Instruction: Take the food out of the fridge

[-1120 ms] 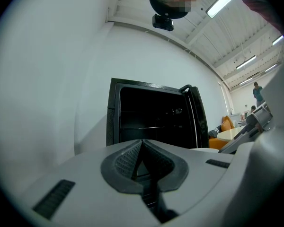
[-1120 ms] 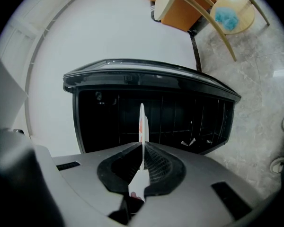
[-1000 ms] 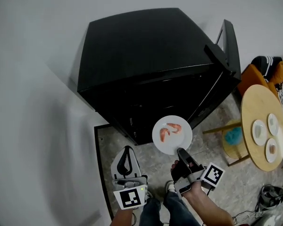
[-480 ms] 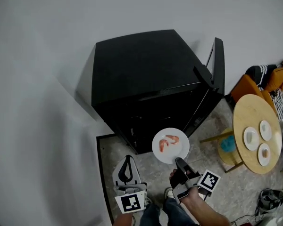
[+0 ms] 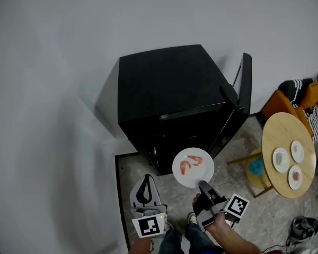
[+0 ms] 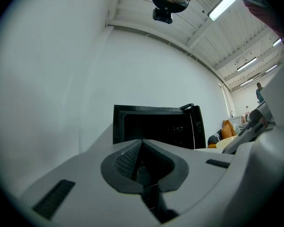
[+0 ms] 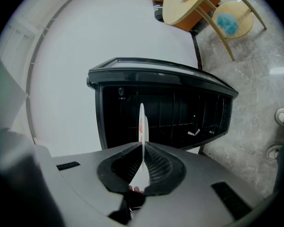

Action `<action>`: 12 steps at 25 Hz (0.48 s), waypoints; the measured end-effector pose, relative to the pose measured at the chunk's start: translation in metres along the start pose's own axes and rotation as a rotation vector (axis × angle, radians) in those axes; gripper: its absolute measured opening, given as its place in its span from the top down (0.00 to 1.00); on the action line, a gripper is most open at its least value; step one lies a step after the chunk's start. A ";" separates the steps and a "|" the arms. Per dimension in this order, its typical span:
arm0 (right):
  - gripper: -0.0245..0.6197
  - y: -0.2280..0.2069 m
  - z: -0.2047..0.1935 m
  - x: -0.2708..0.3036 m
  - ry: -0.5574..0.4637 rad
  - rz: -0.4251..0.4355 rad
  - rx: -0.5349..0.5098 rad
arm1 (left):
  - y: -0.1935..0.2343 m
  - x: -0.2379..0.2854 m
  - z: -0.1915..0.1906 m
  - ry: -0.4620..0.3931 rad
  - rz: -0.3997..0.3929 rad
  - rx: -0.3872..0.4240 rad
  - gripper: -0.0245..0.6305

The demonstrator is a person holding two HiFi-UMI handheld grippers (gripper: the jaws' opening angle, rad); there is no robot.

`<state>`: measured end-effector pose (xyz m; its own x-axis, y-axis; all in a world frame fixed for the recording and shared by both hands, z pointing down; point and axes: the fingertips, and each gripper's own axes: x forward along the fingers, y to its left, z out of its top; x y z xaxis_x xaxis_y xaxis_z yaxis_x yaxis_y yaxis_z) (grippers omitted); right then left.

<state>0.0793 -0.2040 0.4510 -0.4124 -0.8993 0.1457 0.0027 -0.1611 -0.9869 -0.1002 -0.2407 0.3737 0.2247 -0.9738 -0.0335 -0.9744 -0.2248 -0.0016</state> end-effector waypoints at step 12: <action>0.91 0.037 -0.017 -0.008 0.081 0.008 -0.030 | 0.010 -0.015 0.041 -0.031 0.056 -0.032 0.94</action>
<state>0.0676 -0.1956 0.4121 -0.4847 -0.8646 0.1325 -0.0199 -0.1406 -0.9899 -0.1139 -0.2270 0.3334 0.1694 -0.9835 -0.0640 -0.9846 -0.1718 0.0335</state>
